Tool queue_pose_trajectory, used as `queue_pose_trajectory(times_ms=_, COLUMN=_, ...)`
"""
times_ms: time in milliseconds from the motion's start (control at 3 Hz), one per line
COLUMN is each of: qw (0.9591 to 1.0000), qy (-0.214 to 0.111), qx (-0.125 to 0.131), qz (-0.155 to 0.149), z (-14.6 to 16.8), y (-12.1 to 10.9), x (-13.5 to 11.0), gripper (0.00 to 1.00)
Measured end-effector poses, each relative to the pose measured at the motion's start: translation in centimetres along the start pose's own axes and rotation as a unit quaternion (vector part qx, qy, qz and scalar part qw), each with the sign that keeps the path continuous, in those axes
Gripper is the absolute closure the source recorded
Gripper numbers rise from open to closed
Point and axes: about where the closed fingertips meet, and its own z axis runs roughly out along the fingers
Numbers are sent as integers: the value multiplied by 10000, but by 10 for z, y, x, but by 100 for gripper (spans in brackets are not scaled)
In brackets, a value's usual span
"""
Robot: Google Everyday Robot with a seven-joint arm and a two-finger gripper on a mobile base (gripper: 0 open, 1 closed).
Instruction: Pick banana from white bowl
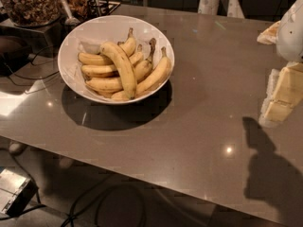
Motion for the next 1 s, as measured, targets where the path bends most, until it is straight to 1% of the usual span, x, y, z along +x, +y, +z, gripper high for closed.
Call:
queue_pose_trajectory(times_ms=333, qw=10000, qy=0, qx=0, qz=0, z=0, y=0, x=0, gripper=0)
queue_pose_trajectory(times_ms=667, qw=9993, qy=357, qx=39, qz=73, z=-18, y=18, x=-13, gripper=0)
queue_pose_trajectory(times_ms=1000, qw=9993, qy=358, qx=95, qz=71, z=-19, y=16, x=-15, gripper=0)
